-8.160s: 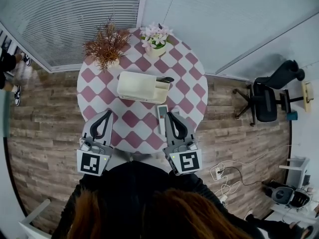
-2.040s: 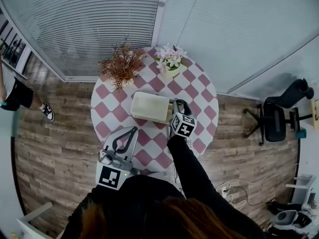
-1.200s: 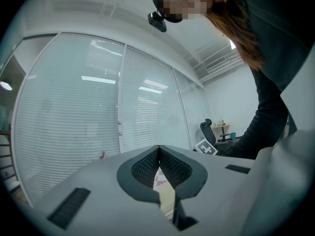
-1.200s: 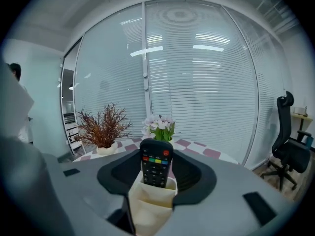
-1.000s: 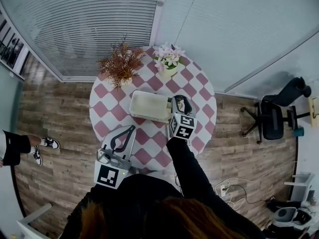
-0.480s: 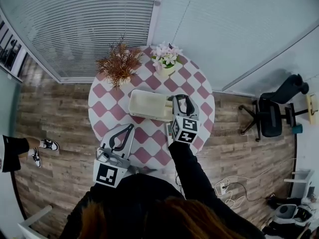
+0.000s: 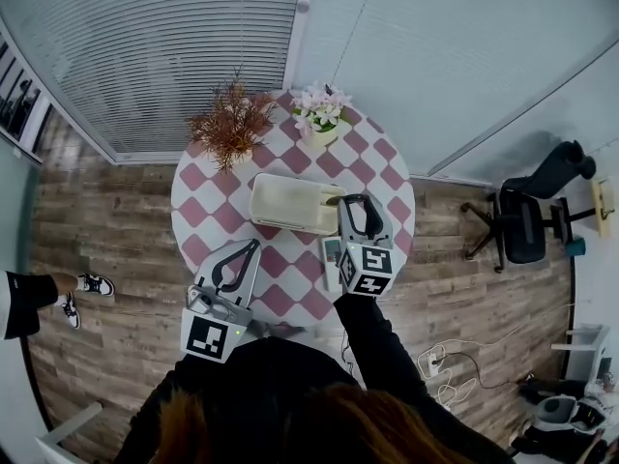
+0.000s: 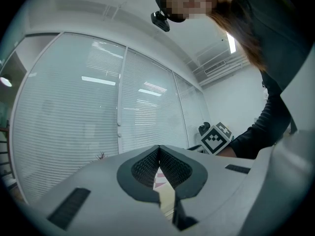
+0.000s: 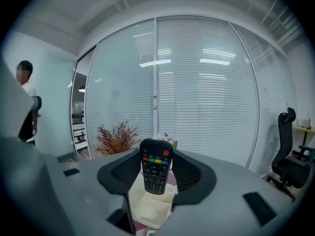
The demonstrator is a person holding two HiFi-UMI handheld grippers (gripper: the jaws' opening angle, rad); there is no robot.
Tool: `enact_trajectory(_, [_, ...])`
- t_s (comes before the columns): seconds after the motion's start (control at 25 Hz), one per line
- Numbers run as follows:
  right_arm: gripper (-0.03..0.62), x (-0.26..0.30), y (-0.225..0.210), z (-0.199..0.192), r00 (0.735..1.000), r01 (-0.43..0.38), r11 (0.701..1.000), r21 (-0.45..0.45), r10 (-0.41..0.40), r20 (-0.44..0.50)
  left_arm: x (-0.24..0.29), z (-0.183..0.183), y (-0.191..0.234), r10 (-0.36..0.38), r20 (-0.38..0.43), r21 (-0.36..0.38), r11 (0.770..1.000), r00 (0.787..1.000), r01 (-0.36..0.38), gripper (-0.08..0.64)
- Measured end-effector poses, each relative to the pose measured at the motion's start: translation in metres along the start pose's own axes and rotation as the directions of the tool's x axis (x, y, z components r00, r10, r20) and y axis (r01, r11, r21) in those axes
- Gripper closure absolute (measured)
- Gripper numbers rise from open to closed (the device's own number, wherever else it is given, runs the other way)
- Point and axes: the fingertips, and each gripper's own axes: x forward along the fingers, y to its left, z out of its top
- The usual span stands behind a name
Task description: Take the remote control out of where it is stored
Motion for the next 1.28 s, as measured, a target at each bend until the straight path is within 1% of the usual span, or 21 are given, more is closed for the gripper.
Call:
enact_trajectory(0.08, [0.383, -0.009, 0.004, 0.001, 1.000, -0.008, 1.000, -0.004, 0.008, 0.004, -0.002, -0.001, 0.002, 0.010, -0.002, -0.017, 1.000, 1.000, -0.010, 0.554])
enact_trajectory(0.24, [0.383, -0.028, 0.010, 0.010, 1.000, -0.024, 1.000, 0.010, 0.024, 0.020, -0.004, 0.000, 0.005, 0.018, 0.000, -0.010, 1.000, 1.000, -0.018, 0.554])
enact_trajectory(0.32, [0.383, -0.036, 0.014, 0.016, 0.999, -0.035, 0.999, 0.016, 0.035, 0.031, -0.004, -0.001, 0.006, 0.022, 0.002, -0.019, 1.000, 1.000, -0.022, 0.554])
enact_trajectory(0.44, [0.383, -0.047, 0.022, 0.025, 0.997, -0.054, 0.999, -0.007, 0.054, 0.052, -0.005, -0.004, 0.007, 0.028, -0.002, -0.032, 0.999, 1.000, -0.028, 0.554])
enact_trajectory(0.64, [0.383, -0.063, 0.036, 0.035, 0.993, -0.086, 0.995, -0.056, 0.090, 0.074, -0.005, -0.004, 0.012, 0.041, 0.003, -0.033, 0.999, 0.999, -0.041, 0.554])
enact_trajectory(0.92, [0.383, -0.085, 0.053, 0.024, 0.990, -0.125, 0.989, -0.077, 0.130, 0.063, -0.007, -0.006, 0.015, 0.049, -0.001, -0.035, 0.998, 0.999, -0.049, 0.554])
enact_trajectory(1.28, [0.383, -0.102, 0.058, 0.009, 0.987, -0.143, 0.986, -0.084, 0.148, 0.058, -0.009, -0.015, 0.015, 0.045, -0.019, -0.051, 0.998, 0.999, -0.046, 0.554])
